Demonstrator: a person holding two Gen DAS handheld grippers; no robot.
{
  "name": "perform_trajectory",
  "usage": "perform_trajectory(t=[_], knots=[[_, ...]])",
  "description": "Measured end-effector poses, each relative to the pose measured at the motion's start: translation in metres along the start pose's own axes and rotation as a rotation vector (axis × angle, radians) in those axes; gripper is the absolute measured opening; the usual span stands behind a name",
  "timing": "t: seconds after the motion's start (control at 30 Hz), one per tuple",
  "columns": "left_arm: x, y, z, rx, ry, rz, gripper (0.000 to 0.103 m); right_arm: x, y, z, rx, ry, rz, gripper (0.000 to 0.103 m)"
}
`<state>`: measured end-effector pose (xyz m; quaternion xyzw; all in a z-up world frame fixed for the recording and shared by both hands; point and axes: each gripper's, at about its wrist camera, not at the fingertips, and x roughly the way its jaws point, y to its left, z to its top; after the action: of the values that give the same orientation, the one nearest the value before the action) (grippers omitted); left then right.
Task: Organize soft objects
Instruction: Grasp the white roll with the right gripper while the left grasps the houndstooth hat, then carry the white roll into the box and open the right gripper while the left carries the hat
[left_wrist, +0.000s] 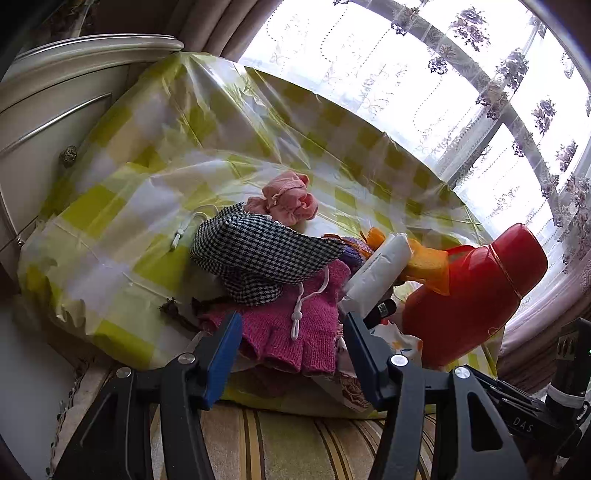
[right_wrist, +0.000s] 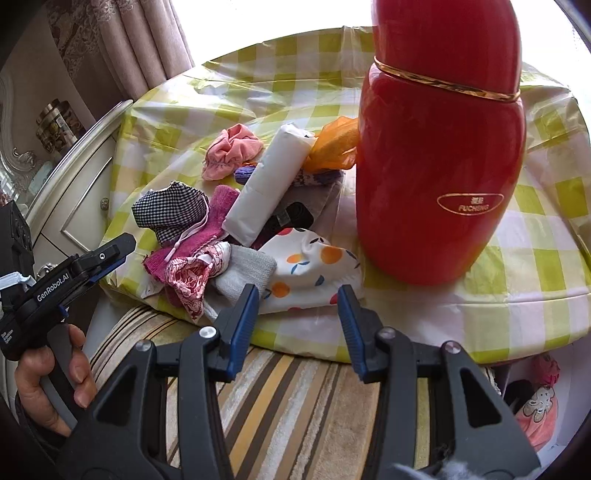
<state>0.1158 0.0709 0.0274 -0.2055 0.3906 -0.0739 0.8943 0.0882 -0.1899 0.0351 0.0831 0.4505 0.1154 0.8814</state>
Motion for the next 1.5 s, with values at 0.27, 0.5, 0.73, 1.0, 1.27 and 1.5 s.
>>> perform_trajectory(t=[0.27,0.5,0.73,1.0,1.27,1.5], knots=[[0.032,0.032,0.028,-0.126,0.016,0.025,0.058,0.033,0.018,0.030,-0.006,0.009,0.022,0.048],[0.058,0.049,0.039,-0.212,0.053,-0.020,0.058,0.062,0.024,0.056,0.036,0.000,0.025,0.049],[0.078,0.067,0.045,-0.311,0.078,-0.091,0.059,0.090,0.030,0.068,0.044,0.016,0.000,0.054],[0.093,0.077,0.049,-0.300,0.067,-0.116,0.039,0.107,0.028,0.078,0.101,0.028,-0.001,0.059],[0.086,0.064,0.047,-0.186,0.026,-0.077,0.021,0.119,0.029,0.078,0.144,0.027,-0.016,0.058],[0.067,0.038,0.046,-0.041,-0.048,-0.037,0.018,0.112,0.033,0.074,0.110,0.003,-0.030,0.049]])
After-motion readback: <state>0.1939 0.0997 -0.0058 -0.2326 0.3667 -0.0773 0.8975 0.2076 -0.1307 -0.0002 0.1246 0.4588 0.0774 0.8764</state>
